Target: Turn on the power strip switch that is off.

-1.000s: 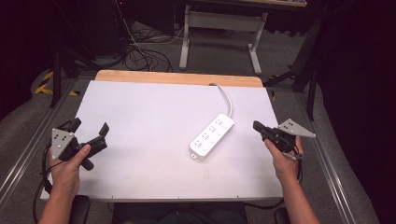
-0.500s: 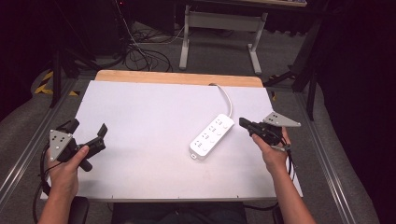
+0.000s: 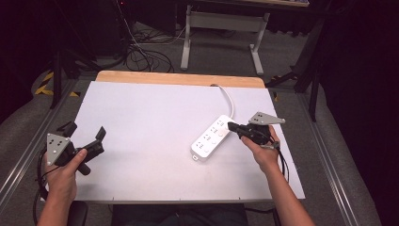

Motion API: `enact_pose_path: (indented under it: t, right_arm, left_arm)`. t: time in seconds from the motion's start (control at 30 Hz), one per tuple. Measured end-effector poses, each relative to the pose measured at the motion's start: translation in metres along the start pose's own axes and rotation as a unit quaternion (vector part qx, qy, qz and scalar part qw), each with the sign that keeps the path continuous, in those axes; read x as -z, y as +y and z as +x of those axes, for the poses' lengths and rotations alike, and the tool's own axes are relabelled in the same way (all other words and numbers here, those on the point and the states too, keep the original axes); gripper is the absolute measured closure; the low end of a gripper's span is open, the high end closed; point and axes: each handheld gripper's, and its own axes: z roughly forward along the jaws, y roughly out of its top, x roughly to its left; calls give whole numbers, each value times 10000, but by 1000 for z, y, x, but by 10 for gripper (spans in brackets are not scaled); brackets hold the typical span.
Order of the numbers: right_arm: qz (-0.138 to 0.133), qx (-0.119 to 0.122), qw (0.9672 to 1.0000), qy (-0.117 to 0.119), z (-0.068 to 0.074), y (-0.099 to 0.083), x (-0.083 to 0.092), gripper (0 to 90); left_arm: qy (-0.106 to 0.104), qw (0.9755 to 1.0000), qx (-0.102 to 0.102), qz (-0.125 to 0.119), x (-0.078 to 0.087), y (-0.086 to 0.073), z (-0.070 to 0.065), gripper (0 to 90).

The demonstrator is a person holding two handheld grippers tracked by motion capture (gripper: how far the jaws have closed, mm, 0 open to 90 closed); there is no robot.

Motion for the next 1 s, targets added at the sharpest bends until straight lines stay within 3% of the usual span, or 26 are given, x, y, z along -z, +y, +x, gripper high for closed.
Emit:
enact_pose_path:
  t: [0.27,0.3,0.33,0.4,0.63,1.0]
  right_arm:
    - [361,158,9991,156,8,-2,-18,900]
    - [565,255,9979,182,12,-5,-26,900]
    - [565,255,9979,182,12,-5,-26,900]
    - [825,368,9957,208,17,-9,-35,900]
    - [1156,449,9919,280,21,-14,-49,900]
    - [1309,498,9896,324,24,-17,-53,900]
  left_arm:
    - [-6,10000,-7,7,2,0,0,41]
    - [-7,10000,-6,9,2,0,1,41]
    - [-14,10000,0,11,2,0,1,41]
    - [-16,10000,8,17,2,0,1,40]
    - [-27,10000,4,16,2,0,1,40]
    - [-26,10000,-7,23,2,0,1,40]
